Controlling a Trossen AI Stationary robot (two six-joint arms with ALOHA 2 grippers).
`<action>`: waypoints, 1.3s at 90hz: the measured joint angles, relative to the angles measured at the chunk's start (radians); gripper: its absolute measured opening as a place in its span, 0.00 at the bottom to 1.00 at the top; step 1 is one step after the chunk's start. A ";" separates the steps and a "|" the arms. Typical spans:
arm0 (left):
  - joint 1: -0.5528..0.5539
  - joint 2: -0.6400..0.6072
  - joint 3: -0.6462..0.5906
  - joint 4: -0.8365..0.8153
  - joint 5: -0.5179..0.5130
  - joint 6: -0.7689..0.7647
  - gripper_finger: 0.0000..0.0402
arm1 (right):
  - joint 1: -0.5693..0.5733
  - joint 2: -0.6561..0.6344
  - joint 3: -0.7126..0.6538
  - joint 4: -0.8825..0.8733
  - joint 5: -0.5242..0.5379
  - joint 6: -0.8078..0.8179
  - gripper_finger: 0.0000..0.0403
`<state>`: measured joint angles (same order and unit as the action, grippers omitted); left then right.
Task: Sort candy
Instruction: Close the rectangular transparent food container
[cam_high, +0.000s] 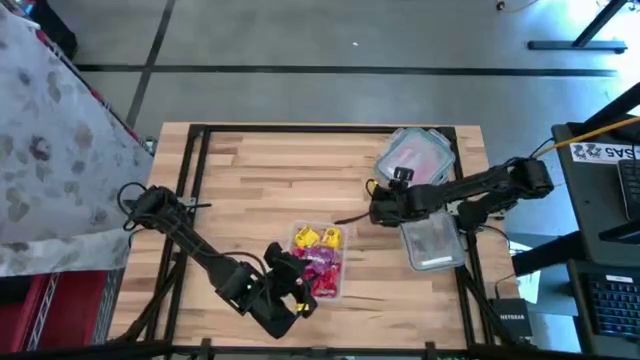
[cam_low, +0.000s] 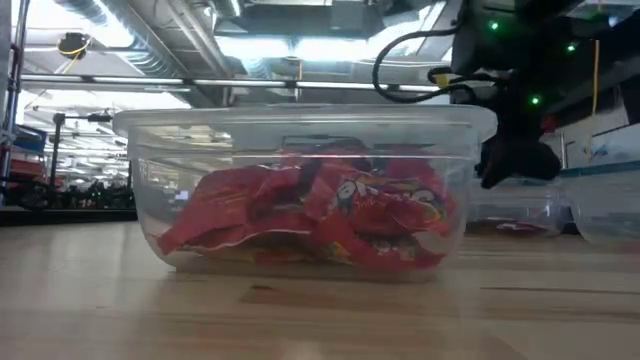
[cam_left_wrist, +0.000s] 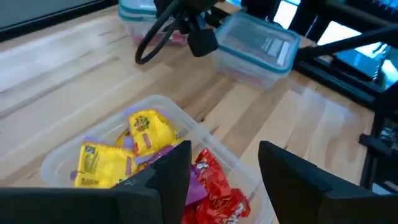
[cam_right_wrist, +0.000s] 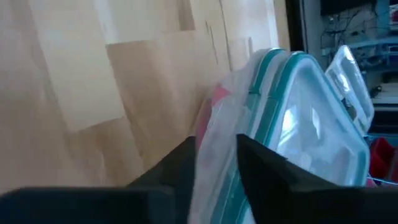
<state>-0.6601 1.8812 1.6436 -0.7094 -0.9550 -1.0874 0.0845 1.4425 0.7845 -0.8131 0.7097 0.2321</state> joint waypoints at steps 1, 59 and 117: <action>0.000 0.000 0.000 -0.001 0.000 0.000 0.42 | 0.000 0.000 0.000 0.000 0.000 0.000 0.16; 0.000 0.001 0.000 -0.007 -0.001 -0.002 0.42 | 0.143 -0.001 0.168 -0.164 -0.092 -0.137 0.04; 0.000 0.001 -0.001 -0.008 -0.001 0.013 0.42 | 0.048 0.104 0.074 -0.145 0.060 -0.045 0.84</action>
<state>-0.6601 1.8824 1.6428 -0.7170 -0.9558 -1.0740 0.1322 1.5469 0.8582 -0.9578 0.7702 0.1868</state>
